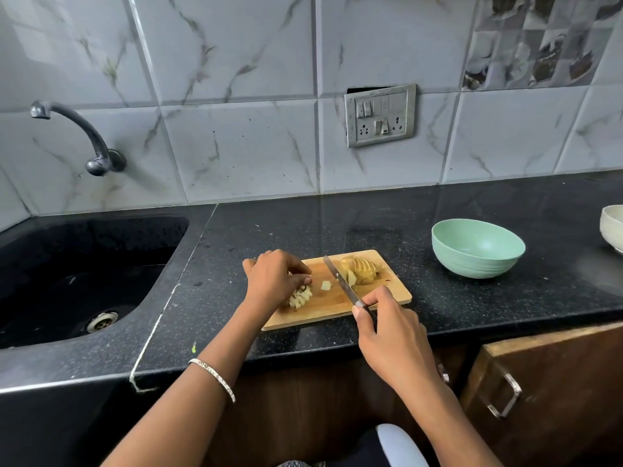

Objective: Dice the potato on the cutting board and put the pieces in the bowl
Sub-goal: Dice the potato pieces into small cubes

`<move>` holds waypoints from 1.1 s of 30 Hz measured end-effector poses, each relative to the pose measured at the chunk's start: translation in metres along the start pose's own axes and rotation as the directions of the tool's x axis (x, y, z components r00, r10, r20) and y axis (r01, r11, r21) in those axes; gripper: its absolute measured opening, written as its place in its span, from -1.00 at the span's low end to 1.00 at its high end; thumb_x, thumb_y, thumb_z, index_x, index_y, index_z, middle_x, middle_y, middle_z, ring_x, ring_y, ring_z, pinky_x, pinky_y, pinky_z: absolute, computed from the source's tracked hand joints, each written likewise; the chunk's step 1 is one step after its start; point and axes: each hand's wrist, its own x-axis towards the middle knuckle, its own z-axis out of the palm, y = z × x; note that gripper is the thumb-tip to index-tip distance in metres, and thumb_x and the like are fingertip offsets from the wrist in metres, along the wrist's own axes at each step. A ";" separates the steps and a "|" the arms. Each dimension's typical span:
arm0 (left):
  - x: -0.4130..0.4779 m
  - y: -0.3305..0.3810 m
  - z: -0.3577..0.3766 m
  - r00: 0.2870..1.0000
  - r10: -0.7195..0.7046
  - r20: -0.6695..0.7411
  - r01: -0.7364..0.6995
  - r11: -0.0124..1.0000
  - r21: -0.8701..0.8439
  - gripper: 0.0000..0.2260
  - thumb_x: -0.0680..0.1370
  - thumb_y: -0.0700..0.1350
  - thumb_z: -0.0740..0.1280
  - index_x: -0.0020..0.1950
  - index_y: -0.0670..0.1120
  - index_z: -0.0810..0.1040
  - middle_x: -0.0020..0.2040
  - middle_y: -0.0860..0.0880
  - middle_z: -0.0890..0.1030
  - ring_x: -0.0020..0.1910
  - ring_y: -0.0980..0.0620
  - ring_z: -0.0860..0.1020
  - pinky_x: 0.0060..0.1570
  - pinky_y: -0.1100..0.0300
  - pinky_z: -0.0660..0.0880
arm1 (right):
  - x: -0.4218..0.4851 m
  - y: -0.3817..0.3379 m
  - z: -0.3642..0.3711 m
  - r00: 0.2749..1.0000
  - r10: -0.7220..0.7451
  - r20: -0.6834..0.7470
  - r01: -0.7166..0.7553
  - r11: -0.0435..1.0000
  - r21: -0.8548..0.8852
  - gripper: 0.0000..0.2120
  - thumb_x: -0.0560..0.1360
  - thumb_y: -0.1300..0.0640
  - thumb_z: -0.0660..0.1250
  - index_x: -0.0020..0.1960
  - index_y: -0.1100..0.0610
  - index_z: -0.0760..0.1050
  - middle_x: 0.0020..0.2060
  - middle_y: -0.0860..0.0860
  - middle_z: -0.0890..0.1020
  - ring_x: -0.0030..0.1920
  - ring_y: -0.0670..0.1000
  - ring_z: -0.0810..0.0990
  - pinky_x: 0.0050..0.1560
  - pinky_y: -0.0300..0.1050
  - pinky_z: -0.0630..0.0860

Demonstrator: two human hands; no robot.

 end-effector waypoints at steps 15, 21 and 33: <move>-0.004 0.014 0.013 0.998 -0.049 -0.029 0.047 0.997 -0.056 -0.86 0.40 0.19 0.49 -0.16 0.16 0.70 -0.16 0.14 0.65 0.10 0.04 0.46 -0.03 0.05 0.14 | -0.004 -0.002 0.004 1.000 -0.018 0.004 0.018 1.000 -0.012 -0.88 0.67 -0.10 0.14 0.11 -0.08 0.32 -0.12 -0.02 0.56 -0.11 0.04 0.46 -0.17 -0.03 0.34; -0.002 0.006 0.005 0.994 -0.109 0.013 0.110 0.991 -0.076 -0.88 0.55 0.10 0.37 -0.02 0.16 0.69 -0.04 0.13 0.65 0.16 -0.03 0.50 0.01 0.02 0.18 | -0.009 -0.005 0.005 0.999 -0.039 0.007 0.039 0.999 -0.015 -0.91 0.67 -0.08 0.15 0.09 -0.08 0.31 -0.18 -0.05 0.55 -0.11 0.05 0.54 -0.20 -0.03 0.37; -0.004 0.018 0.007 0.995 -0.100 0.003 0.100 0.994 0.050 -0.93 0.49 0.04 0.42 -0.11 0.12 0.71 -0.08 0.09 0.68 0.09 -0.04 0.53 0.00 0.01 0.19 | -0.009 -0.013 0.012 0.997 -0.057 0.051 0.062 0.993 -0.096 -0.91 0.68 -0.09 0.10 0.09 -0.09 0.25 -0.07 -0.02 0.55 -0.05 0.09 0.50 -0.17 -0.04 0.30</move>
